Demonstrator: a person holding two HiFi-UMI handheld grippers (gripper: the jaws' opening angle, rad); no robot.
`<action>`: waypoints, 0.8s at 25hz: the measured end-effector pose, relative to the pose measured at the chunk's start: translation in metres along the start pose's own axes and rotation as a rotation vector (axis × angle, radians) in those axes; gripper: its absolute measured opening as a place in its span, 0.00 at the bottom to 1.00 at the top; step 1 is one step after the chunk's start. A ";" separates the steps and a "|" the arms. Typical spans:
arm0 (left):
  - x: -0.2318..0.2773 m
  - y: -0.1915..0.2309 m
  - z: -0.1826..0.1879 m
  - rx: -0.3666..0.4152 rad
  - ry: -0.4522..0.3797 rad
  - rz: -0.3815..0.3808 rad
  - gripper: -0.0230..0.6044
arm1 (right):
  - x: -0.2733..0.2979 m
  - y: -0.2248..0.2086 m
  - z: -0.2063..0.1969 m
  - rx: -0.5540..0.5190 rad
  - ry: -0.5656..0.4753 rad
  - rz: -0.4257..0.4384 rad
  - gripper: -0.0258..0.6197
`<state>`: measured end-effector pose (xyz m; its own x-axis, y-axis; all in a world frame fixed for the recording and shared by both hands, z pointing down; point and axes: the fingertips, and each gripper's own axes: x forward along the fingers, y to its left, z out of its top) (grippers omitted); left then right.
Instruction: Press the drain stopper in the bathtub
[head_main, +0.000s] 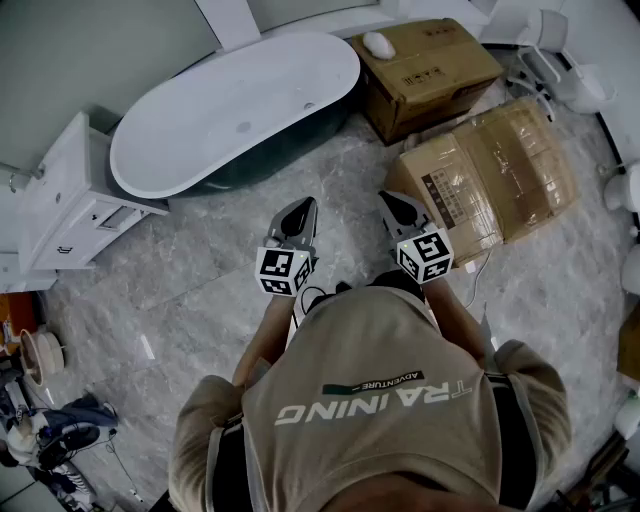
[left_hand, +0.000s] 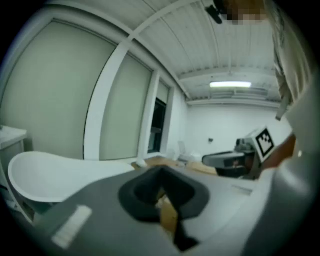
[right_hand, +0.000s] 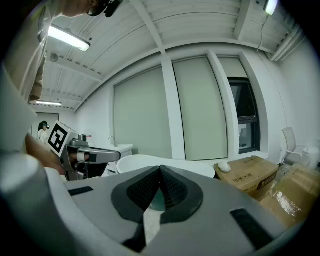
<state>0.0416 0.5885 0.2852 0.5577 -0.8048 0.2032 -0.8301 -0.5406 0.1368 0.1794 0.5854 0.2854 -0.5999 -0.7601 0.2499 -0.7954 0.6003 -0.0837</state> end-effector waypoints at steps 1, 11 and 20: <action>0.000 0.004 -0.001 -0.004 0.003 0.003 0.04 | 0.003 0.001 0.000 -0.001 0.002 0.003 0.05; 0.029 0.019 -0.012 -0.056 0.025 0.025 0.04 | 0.018 -0.018 0.002 0.000 0.017 0.022 0.05; 0.098 0.021 0.019 -0.022 0.041 0.064 0.04 | 0.054 -0.084 -0.002 0.034 0.037 0.110 0.05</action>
<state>0.0789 0.4941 0.2896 0.5035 -0.8264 0.2520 -0.8640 -0.4827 0.1433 0.2145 0.4945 0.3077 -0.6810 -0.6797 0.2724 -0.7275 0.6705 -0.1456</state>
